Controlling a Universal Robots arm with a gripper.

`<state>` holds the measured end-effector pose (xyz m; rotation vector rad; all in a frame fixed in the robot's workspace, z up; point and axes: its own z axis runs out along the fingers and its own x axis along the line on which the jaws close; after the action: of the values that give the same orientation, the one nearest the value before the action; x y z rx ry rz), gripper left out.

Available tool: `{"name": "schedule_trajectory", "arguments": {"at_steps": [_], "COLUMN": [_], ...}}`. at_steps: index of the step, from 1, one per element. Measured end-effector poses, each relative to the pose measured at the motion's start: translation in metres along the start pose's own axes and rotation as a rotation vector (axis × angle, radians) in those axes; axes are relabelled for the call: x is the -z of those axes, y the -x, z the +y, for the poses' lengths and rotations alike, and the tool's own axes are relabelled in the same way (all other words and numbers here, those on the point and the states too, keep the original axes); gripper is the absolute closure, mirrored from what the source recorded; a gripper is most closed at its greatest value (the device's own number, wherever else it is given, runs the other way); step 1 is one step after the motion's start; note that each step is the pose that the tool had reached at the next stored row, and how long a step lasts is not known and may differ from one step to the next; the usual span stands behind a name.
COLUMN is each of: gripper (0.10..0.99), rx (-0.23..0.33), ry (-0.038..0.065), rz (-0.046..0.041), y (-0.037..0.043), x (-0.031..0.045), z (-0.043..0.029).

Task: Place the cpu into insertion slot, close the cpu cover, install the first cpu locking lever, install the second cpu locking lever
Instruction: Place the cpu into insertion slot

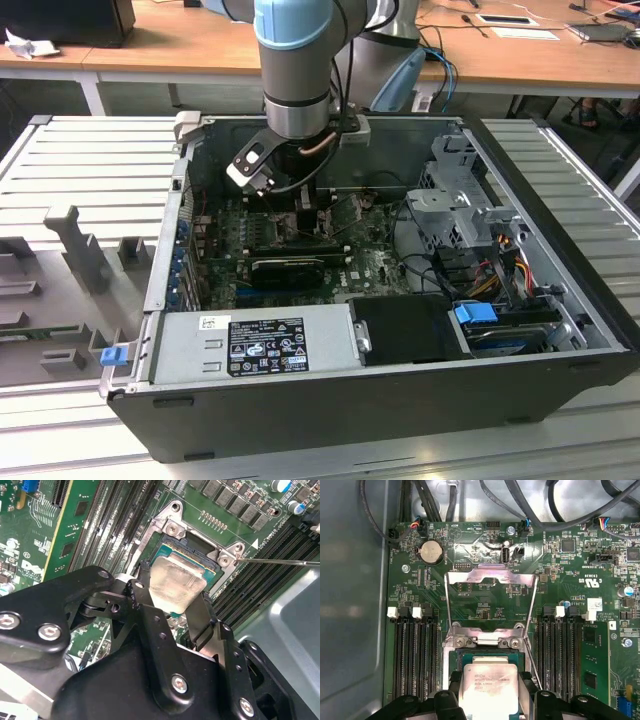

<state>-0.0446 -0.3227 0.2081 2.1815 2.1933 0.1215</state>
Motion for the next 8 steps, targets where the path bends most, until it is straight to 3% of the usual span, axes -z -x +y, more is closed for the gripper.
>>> {"name": "schedule_trajectory", "arguments": {"at_steps": [8], "gripper": [0.557], "rx": [-0.001], "ry": [0.0], "rz": [-0.0002], "y": [-0.0002], "x": [-0.0032], "z": [-0.0005]}}
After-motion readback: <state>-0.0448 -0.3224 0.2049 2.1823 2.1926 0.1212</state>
